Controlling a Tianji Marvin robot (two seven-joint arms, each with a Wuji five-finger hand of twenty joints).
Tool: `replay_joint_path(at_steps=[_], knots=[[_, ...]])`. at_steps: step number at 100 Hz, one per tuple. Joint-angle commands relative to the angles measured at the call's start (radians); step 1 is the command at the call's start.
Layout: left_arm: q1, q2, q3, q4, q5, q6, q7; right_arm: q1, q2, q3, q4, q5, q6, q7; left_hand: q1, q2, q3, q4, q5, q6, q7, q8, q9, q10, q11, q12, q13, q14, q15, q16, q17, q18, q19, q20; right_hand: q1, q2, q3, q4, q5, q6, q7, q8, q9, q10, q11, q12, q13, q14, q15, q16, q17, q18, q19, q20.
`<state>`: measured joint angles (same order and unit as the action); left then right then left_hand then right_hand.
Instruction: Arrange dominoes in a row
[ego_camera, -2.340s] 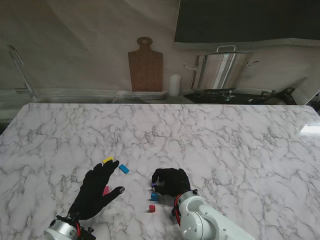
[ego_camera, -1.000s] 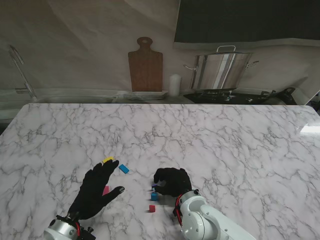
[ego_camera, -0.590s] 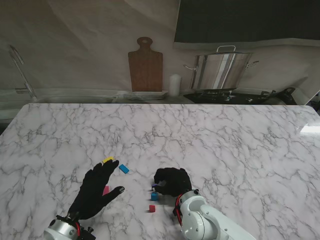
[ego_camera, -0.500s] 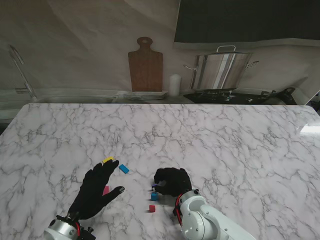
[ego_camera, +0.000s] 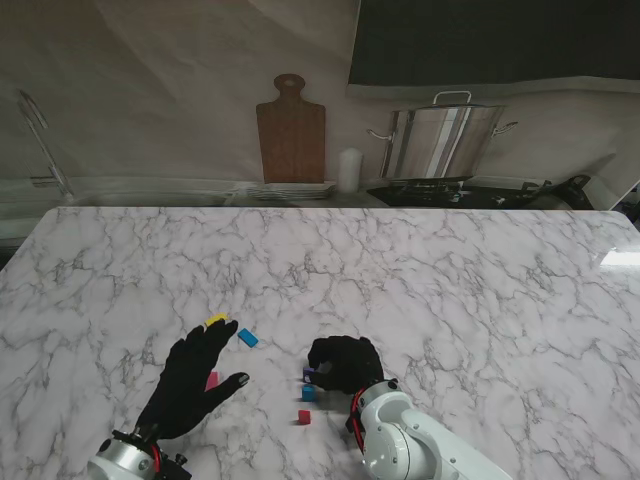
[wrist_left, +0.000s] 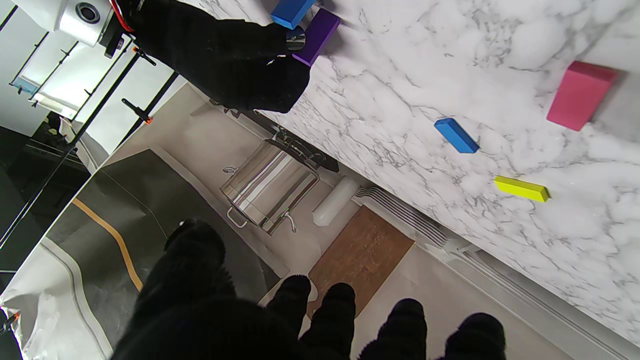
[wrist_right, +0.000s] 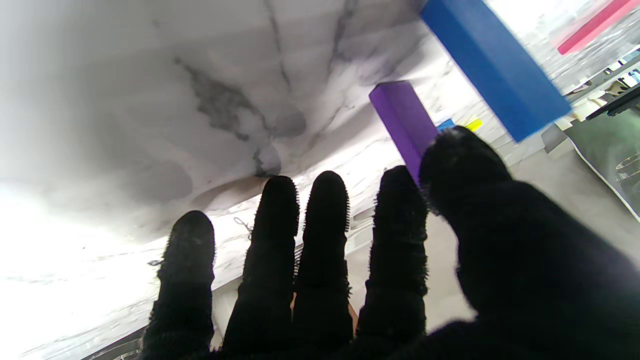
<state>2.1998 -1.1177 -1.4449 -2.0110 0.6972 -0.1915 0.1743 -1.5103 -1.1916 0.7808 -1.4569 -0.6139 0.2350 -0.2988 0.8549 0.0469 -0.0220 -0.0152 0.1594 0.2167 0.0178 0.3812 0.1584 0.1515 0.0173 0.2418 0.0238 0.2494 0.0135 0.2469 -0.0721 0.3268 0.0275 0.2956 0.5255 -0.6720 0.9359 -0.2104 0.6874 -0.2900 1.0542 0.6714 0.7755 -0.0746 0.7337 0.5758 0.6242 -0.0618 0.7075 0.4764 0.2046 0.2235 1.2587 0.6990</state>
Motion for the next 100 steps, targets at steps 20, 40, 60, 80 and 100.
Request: replay_joint_path(at_steps=[20, 40, 60, 80, 100], knots=[[0.005, -0.002, 0.003, -0.002, 0.001, 0.000, -0.013, -0.010, 0.002, 0.003, -0.005, -0.003, 0.003, 0.006, 0.011, -0.015, 0.002, 0.011, -0.029, -0.002, 0.006, 0.010, -0.019, -0.014, -0.009, 0.006, -0.013, -0.005, -0.007, -0.011, -0.011, -0.017, 0.002, 0.010, 0.031, -0.031, -0.010, -0.022, -0.031, -0.053, -0.042, -0.052, 0.009, 0.004, 0.014, 0.013, -0.001, 0.029, 0.008, -0.007, -0.001, -0.016, 0.009, 0.016], [0.005, -0.002, 0.003, -0.002, 0.001, 0.000, -0.013, -0.009, -0.001, 0.002, 0.002, 0.001, -0.009, -0.005, 0.011, -0.014, 0.001, 0.011, -0.028, -0.002, 0.006, 0.010, -0.019, -0.014, -0.009, 0.006, -0.013, -0.005, -0.007, -0.011, -0.010, -0.017, 0.002, 0.010, 0.090, -0.014, 0.020, -0.012, 0.030, -0.159, -0.060, -0.091, 0.031, 0.008, 0.008, 0.023, 0.009, 0.030, 0.008, -0.007, 0.000, -0.013, 0.008, 0.015], [0.005, -0.002, 0.003, -0.002, 0.002, 0.000, -0.012, -0.009, -0.004, 0.002, 0.004, 0.002, -0.011, -0.014, 0.010, -0.015, 0.001, 0.011, -0.028, -0.003, 0.006, 0.010, -0.019, -0.014, -0.009, 0.006, -0.013, -0.005, -0.007, -0.011, -0.011, -0.017, 0.002, 0.010, 0.081, -0.010, 0.013, -0.017, 0.047, -0.168, -0.048, -0.086, 0.038, 0.007, 0.000, 0.036, 0.012, 0.031, 0.009, -0.007, 0.000, -0.012, 0.008, 0.015], [0.004, -0.002, 0.004, -0.001, 0.002, -0.001, -0.011, -0.012, -0.003, 0.003, 0.001, 0.001, -0.004, -0.012, 0.012, -0.015, 0.002, 0.011, -0.028, -0.002, 0.006, 0.010, -0.019, -0.013, -0.009, 0.006, -0.013, -0.004, -0.007, -0.011, -0.011, -0.017, 0.002, 0.010, 0.064, -0.009, 0.008, -0.015, 0.050, -0.144, -0.037, -0.078, 0.038, 0.004, -0.002, 0.040, 0.013, 0.030, 0.010, -0.006, 0.003, -0.013, 0.010, 0.015], [0.004, -0.002, 0.005, -0.001, 0.001, 0.000, -0.012, -0.015, 0.000, 0.005, -0.004, 0.000, 0.004, -0.002, 0.011, -0.014, 0.002, 0.011, -0.028, -0.002, 0.006, 0.010, -0.019, -0.015, -0.009, 0.006, -0.013, -0.004, -0.007, -0.011, -0.011, -0.017, 0.002, 0.010, 0.055, -0.010, 0.004, -0.013, 0.045, -0.121, -0.041, -0.083, 0.036, 0.005, -0.005, 0.038, 0.011, 0.031, 0.010, -0.006, 0.004, -0.014, 0.010, 0.015]])
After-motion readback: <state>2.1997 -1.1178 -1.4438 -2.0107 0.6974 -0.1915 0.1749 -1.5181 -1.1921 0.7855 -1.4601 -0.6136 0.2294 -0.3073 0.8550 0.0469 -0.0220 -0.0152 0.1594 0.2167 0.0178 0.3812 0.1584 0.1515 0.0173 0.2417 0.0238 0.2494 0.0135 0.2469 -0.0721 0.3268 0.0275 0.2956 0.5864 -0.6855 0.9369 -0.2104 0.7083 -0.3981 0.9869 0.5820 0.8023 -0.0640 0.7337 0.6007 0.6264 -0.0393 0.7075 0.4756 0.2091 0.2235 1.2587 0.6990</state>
